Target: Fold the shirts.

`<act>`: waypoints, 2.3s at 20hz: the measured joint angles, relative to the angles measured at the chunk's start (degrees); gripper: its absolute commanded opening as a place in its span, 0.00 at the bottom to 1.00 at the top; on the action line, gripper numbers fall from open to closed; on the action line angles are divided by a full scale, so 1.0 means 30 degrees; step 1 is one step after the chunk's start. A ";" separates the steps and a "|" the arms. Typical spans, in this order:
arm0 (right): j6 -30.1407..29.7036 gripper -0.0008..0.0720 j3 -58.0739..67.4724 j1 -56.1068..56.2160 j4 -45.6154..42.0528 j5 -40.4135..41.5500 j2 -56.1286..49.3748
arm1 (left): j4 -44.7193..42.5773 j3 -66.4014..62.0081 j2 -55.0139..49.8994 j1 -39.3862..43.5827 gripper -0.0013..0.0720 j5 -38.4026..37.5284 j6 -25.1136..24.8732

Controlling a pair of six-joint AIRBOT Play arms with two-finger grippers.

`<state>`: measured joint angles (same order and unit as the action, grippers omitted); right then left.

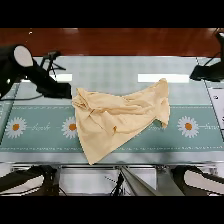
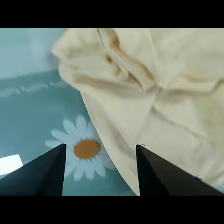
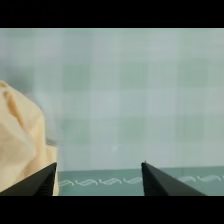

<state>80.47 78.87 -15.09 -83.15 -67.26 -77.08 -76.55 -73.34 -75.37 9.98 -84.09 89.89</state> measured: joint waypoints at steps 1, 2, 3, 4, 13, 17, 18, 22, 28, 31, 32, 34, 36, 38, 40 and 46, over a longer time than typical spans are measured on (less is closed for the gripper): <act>-0.0015 0.85 -0.0364 -0.0670 0.0270 -0.0153 0.0197 | 0.0874 0.1428 0.0678 -0.0087 0.74 -0.0131 -0.0262; -0.0124 0.85 -0.0860 -0.1319 0.0714 -0.0357 0.0328 | 0.1727 0.2987 0.1333 -0.0153 0.74 -0.0095 -0.0488; -0.0313 0.84 -0.1399 -0.1858 0.1166 -0.0474 0.0415 | 0.2579 0.4466 0.1916 -0.0219 0.75 -0.0095 -0.0692; -0.0488 0.84 -0.2011 -0.2339 0.1574 -0.0568 0.0503 | 0.3300 0.5850 0.2426 -0.0233 0.75 0.0007 -0.0874; -0.1625 0.84 -0.5952 -0.3534 0.3031 0.0401 0.0670 | 0.6630 1.3508 0.3759 -0.0291 0.75 0.2426 -0.1610; -0.1865 0.84 -0.6258 -0.3585 0.3599 0.0889 0.0670 | 0.8429 1.4440 0.2754 -0.0080 0.75 0.4313 -0.2018; -0.1916 0.84 -0.6302 -0.3585 0.3730 0.0940 0.0670 | 0.9027 1.4535 0.2317 0.0168 0.75 0.4809 -0.2215; -0.2033 0.84 -0.6346 -0.3585 0.3978 0.0976 0.0670 | 1.0630 1.4702 0.0372 0.1450 0.04 0.6054 -0.2528; -0.2404 0.81 -0.6630 -0.3599 0.4182 0.1166 0.0605 | 1.1307 1.4739 -0.0707 0.2018 0.04 0.6513 -0.2681; -0.3089 0.84 -0.7351 -0.3606 0.5559 0.1144 0.0066 | 1.1315 1.4746 -0.0765 0.2084 0.04 0.6521 -0.2754; -0.3366 0.84 -0.7628 -0.3606 0.6178 0.1115 -0.0197 | 1.1307 1.4746 -0.0780 0.2091 0.04 0.6521 -0.2761; -0.3832 0.84 -0.8145 -0.3606 0.7745 0.1129 -0.0889 | 1.1271 1.4746 -0.0794 0.2106 0.04 0.6521 -0.2798; -0.4269 0.83 -0.8437 -0.3606 0.9282 0.1195 -0.1574 | 1.1227 1.4746 -0.0794 0.2113 0.04 0.6521 -0.2812; -0.4568 0.83 -0.8590 -0.3606 1.0426 0.1297 -0.2317 | 1.1198 1.4746 -0.0794 0.2113 0.04 0.6521 -0.2812; -0.4714 0.83 -0.8655 -0.3585 1.1351 0.1188 -0.2936 | 1.1183 1.4746 -0.0794 0.2113 0.04 0.6521 -0.2812; -0.5100 0.05 -0.8721 -0.1953 1.1963 0.0991 -0.4371 | 1.1089 1.4681 -0.0809 0.2120 0.04 0.6499 -0.2812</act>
<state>65.17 52.71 -20.95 -47.27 -64.29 -90.19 -43.29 -29.30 -77.80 16.34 -64.60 81.45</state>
